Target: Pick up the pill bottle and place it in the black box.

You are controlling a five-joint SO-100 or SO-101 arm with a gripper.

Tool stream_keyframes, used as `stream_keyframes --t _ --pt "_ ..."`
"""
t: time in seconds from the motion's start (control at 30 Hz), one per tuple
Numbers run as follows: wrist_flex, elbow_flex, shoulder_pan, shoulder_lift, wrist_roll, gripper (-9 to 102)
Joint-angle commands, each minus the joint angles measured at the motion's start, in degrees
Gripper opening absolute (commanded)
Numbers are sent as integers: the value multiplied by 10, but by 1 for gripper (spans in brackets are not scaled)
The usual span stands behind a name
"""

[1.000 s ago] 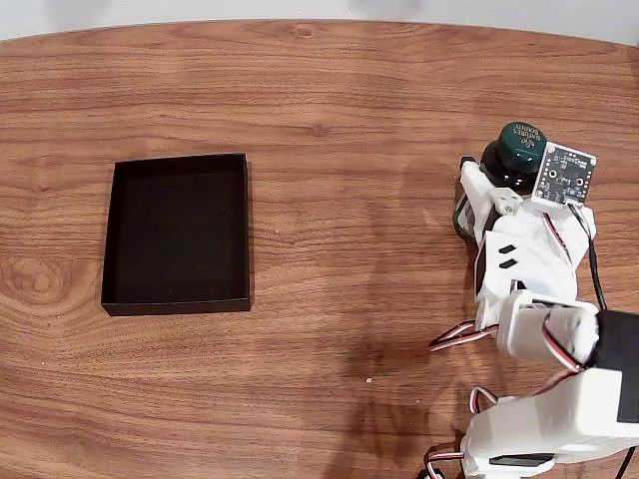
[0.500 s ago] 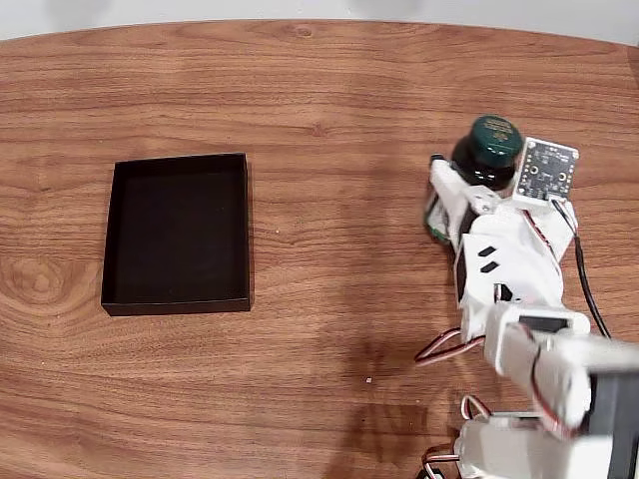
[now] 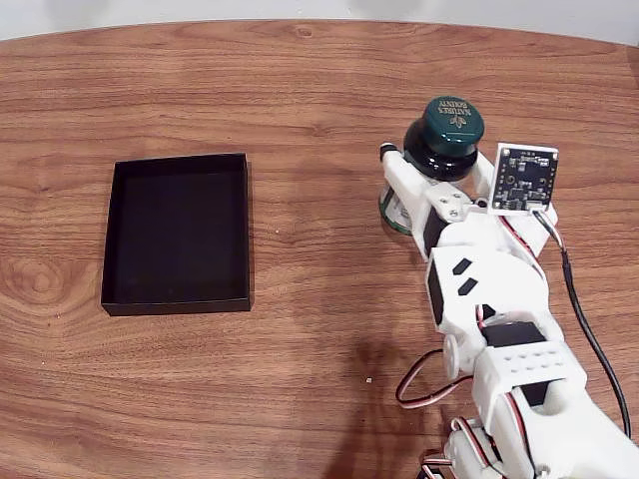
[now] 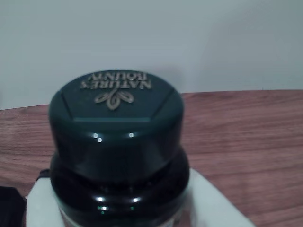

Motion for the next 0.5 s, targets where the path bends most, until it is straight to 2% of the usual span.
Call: stream_keyframes --t 0.0,0.47 --pt "3 -33 -36 50 19 17" --pt "11 -97 -196 39 123 16"
